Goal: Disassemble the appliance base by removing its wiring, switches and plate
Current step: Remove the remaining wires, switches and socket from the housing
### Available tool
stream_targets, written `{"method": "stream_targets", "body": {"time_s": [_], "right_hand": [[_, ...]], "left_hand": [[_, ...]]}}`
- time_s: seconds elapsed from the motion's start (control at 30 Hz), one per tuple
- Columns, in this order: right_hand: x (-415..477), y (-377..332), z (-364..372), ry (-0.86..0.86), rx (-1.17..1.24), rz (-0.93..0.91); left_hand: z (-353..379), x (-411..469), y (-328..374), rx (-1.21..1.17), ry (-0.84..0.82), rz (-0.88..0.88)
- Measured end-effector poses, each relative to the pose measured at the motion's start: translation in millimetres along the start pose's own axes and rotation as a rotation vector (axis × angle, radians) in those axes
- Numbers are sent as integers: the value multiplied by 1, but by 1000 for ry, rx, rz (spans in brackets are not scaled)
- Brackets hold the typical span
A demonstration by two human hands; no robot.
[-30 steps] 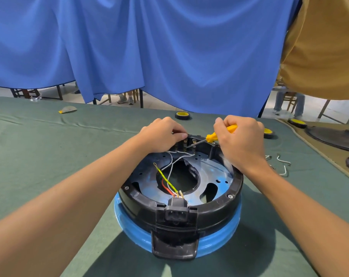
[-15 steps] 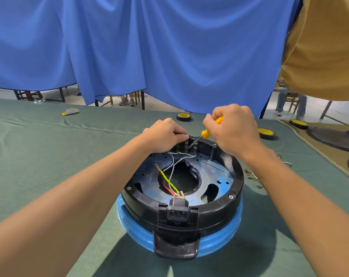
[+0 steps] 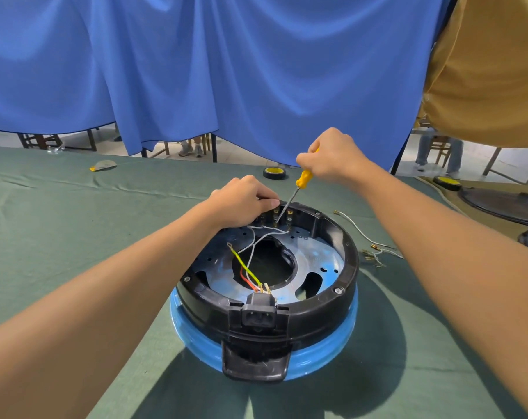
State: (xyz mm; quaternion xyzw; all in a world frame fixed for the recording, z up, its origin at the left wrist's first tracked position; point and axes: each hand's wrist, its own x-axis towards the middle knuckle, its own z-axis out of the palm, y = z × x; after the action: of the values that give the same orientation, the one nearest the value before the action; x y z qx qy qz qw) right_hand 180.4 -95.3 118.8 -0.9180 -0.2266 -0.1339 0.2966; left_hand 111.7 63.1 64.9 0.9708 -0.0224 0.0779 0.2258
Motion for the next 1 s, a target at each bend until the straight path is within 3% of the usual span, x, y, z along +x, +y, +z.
{"method": "stream_targets", "body": {"time_s": [0.17,0.33,0.43,0.73,1.0], "right_hand": [[0,0,3,33,52,9],[-22,15,17,264,141,5],[-45,20,24,347,336,52],[-64,19,23,160,631,94],[-41,6,29,107,630,201]], "left_hand": [[-2,0,1,3,2,1],[-2,-1,-1,13,14,-5],[-1,0,0,18,13,-1],[1,-1,-1,23,18,6],[0,0,1,14,30,1]]}}
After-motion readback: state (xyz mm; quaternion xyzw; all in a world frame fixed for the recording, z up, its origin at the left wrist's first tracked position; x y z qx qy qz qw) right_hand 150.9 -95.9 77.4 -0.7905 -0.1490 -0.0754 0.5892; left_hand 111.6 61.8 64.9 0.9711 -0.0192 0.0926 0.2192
